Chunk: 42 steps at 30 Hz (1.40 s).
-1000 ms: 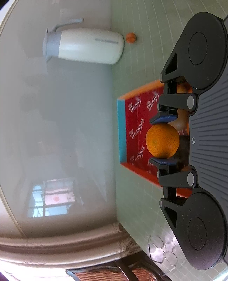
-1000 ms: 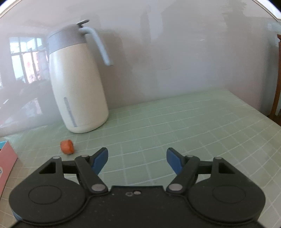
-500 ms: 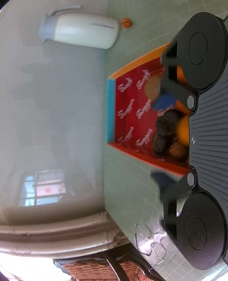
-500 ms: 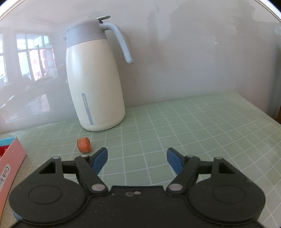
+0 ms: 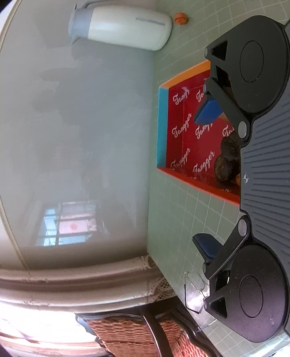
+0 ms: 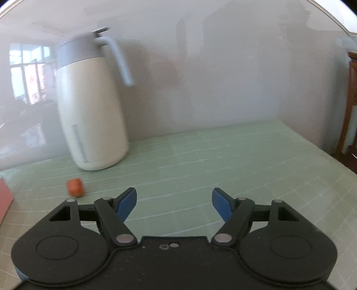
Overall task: Organize fruits
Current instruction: 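Move the right gripper to the orange-red chunk and grasp it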
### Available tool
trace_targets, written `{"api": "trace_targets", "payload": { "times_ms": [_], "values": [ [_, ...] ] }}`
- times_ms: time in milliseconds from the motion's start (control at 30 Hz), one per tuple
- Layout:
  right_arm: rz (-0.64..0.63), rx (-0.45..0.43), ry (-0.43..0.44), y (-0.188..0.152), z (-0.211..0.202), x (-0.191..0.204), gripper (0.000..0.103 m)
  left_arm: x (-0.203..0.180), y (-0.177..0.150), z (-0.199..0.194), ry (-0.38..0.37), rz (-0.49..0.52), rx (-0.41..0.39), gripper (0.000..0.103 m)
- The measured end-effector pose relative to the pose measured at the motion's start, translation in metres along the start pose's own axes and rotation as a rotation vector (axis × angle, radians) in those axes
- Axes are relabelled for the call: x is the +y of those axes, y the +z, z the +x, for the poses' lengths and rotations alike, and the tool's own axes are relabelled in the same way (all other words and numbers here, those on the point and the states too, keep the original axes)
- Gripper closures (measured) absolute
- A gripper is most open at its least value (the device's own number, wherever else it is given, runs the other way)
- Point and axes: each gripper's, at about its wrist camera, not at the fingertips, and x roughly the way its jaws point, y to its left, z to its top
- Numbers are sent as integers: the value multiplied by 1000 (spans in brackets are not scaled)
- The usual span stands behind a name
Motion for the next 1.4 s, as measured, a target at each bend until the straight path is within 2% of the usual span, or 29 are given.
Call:
{"api": "trace_targets", "payload": {
  "times_ms": [200,367,500,600,700,933,1067,1400],
  "values": [
    [30,-15,-88,1,0,-38,26,8,3,6,48,-55,-20,0],
    [111,-13,-163,3,6,-75,26,13,-2,11,70,-77,-15,0],
    [137,-1,-181,2,16,-85,26,20,-7,15,87,-94,-19,0],
    [116,4,-170,1,25,-73,26,29,-11,21,92,-117,5,0],
    [88,-9,-145,3,28,-56,29,41,-12,25,66,-154,33,0],
    [64,-21,-46,8,38,2,29,65,-16,24,98,-191,27,0],
    [-13,-44,2,7,39,41,30,79,-20,25,119,-184,40,0],
    [-117,-42,130,9,42,98,32,108,-24,27,164,-211,48,0]
  ]
}}
